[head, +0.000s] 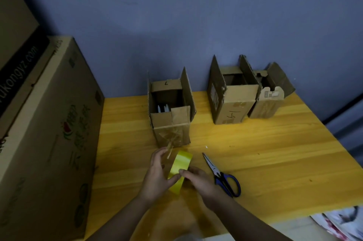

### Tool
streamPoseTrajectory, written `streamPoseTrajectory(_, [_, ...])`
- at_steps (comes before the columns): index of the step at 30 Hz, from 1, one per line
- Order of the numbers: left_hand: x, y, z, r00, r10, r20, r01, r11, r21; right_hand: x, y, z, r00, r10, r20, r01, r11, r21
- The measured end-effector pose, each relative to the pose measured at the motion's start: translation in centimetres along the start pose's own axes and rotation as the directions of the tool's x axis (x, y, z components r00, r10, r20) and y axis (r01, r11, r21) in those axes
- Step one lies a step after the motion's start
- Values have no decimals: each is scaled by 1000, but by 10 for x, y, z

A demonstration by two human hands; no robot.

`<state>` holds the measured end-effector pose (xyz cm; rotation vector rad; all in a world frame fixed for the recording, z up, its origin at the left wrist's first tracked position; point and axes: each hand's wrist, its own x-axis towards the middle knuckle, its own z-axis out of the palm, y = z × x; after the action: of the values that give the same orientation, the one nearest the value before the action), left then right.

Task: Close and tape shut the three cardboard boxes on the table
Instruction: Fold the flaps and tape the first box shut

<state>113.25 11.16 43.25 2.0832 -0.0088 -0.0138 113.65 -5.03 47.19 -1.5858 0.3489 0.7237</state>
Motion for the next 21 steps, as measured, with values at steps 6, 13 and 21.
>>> streamPoseTrajectory(6, [-3, 14, -9, 998, -50, -42, 45, 993, -109, 2, 13, -9, 967, -183, -174, 131, 952, -275])
streamPoseTrajectory(13, [-2, 25, -2, 998, -49, -33, 46, 996, -75, 0, 16, -70, 878, -444, -181, -18, 347, -938])
streamPoseTrajectory(21, [-1, 39, 12, 995, -89, 50, 90, 996, -26, 11, 22, -123, 902, -362, -237, -240, 37, -970])
